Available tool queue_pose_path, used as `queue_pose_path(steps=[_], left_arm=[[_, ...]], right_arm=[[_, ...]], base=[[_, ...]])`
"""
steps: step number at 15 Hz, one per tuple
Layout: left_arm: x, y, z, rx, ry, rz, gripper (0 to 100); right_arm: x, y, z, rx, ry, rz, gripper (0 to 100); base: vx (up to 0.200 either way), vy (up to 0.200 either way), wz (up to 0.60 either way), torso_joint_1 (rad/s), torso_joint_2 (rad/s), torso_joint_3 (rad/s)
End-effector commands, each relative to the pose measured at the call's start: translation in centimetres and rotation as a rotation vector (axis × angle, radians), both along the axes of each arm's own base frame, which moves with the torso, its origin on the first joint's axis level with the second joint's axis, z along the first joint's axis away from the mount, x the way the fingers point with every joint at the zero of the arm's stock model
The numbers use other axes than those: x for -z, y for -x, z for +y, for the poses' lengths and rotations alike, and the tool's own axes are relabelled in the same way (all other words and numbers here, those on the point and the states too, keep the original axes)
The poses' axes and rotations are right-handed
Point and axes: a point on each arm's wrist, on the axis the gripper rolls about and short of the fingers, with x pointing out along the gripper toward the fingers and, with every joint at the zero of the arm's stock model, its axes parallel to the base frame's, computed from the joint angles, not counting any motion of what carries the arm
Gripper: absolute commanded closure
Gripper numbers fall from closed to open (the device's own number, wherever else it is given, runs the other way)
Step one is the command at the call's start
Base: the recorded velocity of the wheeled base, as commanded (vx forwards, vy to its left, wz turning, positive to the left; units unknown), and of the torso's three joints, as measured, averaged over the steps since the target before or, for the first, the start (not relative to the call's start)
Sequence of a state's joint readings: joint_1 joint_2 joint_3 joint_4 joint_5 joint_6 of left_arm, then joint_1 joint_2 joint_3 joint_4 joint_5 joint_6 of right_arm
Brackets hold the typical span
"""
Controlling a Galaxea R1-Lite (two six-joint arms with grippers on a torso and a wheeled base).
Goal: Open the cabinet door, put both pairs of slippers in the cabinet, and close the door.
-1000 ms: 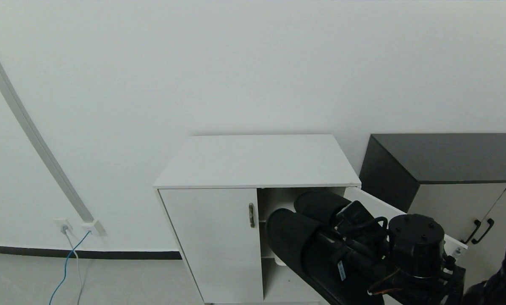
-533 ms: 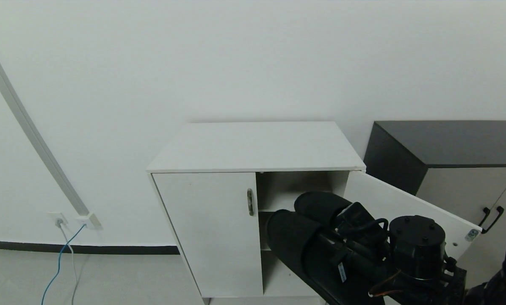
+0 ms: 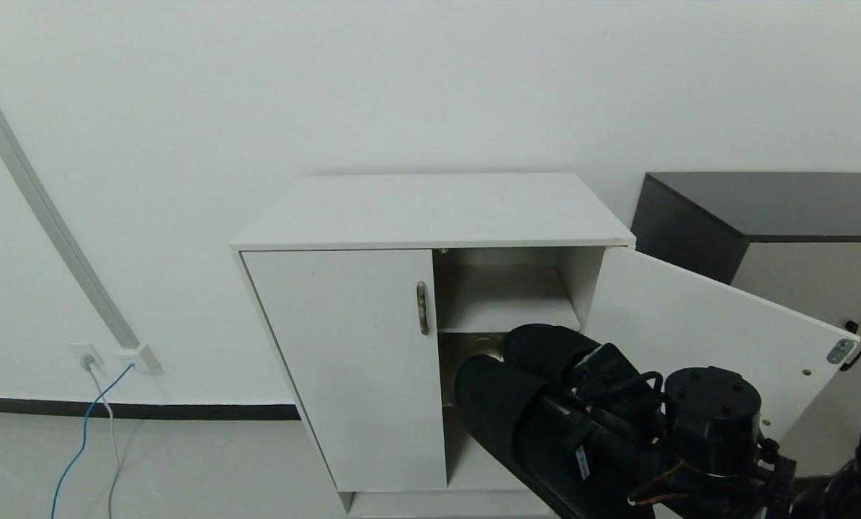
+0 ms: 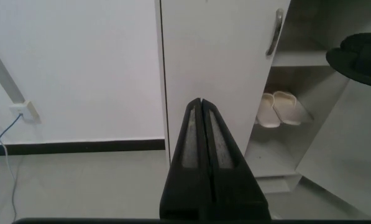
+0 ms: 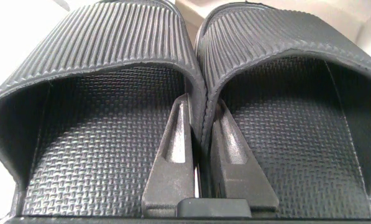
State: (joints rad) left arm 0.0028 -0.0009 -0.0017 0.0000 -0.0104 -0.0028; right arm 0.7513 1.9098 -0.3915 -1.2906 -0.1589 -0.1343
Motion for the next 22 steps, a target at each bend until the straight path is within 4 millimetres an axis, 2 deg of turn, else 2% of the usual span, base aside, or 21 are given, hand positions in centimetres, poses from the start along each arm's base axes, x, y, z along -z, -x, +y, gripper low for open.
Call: queue_pose_path(steps=[1, 7, 17, 22], left_arm=[[0.00, -0.01, 0.00, 0.000, 0.000, 0.001, 100], [0.00, -0.01, 0.00, 0.000, 0.000, 0.001, 100], [0.00, -0.01, 0.00, 0.000, 0.000, 0.001, 100], [0.00, -0.01, 0.00, 0.000, 0.000, 0.001, 100]], right_arm=[[-0.12, 0.15, 0.17, -0.009, -0.006, -0.017, 100], [0.17, 0.34, 0.35, -0.027, -0.006, -0.099, 100], [0.16, 0.30, 0.33, -0.029, -0.013, -0.103, 100], [0.21, 0.35, 0.29, -0.029, -0.014, -0.099, 100]], base=[[0.000, 0.000, 0.00, -0.178, 0.51, 0.325], [0.000, 0.000, 0.00, -0.150, 0.48, 0.327], [0.000, 0.000, 0.00, -0.070, 0.43, 0.359], [0.000, 0.000, 0.00, 0.000, 0.00, 0.000]])
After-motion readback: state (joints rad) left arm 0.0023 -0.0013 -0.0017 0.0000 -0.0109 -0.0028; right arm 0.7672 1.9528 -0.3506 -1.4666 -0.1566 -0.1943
